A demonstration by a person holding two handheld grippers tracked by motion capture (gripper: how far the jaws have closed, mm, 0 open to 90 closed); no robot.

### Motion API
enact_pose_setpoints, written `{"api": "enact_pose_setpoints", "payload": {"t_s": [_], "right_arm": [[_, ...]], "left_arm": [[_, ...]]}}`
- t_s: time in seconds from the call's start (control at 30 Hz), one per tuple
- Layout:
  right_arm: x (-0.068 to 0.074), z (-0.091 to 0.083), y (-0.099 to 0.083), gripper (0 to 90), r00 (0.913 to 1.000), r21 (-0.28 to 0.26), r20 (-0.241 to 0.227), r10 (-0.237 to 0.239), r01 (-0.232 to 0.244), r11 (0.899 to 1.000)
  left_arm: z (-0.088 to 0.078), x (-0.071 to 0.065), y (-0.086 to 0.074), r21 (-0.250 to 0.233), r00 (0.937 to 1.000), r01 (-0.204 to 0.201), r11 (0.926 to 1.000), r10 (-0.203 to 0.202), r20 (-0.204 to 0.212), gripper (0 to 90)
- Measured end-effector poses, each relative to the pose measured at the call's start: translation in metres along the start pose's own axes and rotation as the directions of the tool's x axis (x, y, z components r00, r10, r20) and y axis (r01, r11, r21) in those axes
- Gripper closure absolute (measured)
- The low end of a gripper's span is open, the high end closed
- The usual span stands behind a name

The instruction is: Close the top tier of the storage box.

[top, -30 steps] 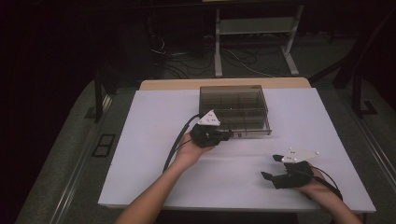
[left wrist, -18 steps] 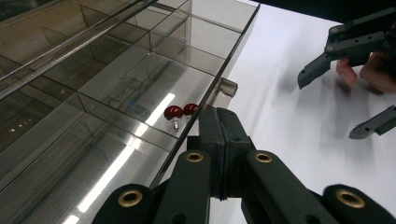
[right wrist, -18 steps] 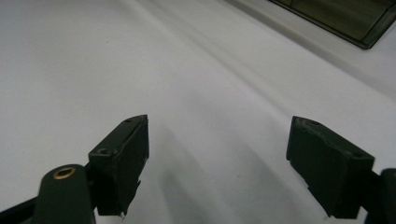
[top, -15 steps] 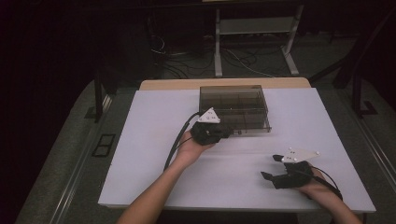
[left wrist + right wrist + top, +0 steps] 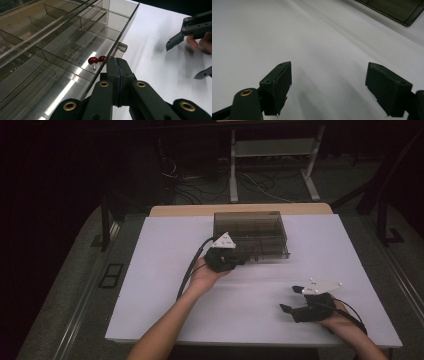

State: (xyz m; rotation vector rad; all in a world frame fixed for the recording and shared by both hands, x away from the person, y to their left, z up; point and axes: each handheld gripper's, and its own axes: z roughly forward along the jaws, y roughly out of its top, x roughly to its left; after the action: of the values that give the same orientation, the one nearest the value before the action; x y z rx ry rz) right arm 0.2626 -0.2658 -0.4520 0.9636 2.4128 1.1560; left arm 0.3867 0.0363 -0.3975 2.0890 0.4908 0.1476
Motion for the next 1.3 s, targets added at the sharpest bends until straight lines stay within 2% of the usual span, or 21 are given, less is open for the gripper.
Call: {"api": "enact_pose_setpoints", "payload": {"t_s": [0.2,0.3,0.53,0.9,1.3], "right_arm": [[0.000,0.000,0.000,20.4,1.0000,-0.002,0.001,0.001,-0.001,1.000],[0.000,0.000,0.000,20.4,1.0000,-0.004,0.001,0.000,0.000,1.000],[0.000,0.000,0.000,20.4,1.0000,-0.002,0.001,-0.002,0.002,1.000],[0.000,0.000,0.000,20.4,1.0000,-0.001,0.000,-0.002,0.002,1.000],[0.001,0.001,0.000,20.4,1.0000,0.003,-0.002,0.001,-0.001,1.000]], "left_arm": [[0.001,0.003,0.001,-0.005,1.0000,0.001,1.0000,-0.001,-0.005,89.5],[0.002,0.004,0.001,-0.016,0.9999,0.015,0.9998,-0.015,-0.006,89.5],[0.003,0.008,0.003,-0.006,0.9999,-0.002,1.0000,0.002,-0.015,89.5],[0.004,0.013,0.004,-0.020,0.9998,0.014,0.9997,-0.015,-0.016,89.5],[0.006,0.018,0.008,-0.026,0.9986,0.004,0.9997,-0.006,-0.052,89.5]]}}
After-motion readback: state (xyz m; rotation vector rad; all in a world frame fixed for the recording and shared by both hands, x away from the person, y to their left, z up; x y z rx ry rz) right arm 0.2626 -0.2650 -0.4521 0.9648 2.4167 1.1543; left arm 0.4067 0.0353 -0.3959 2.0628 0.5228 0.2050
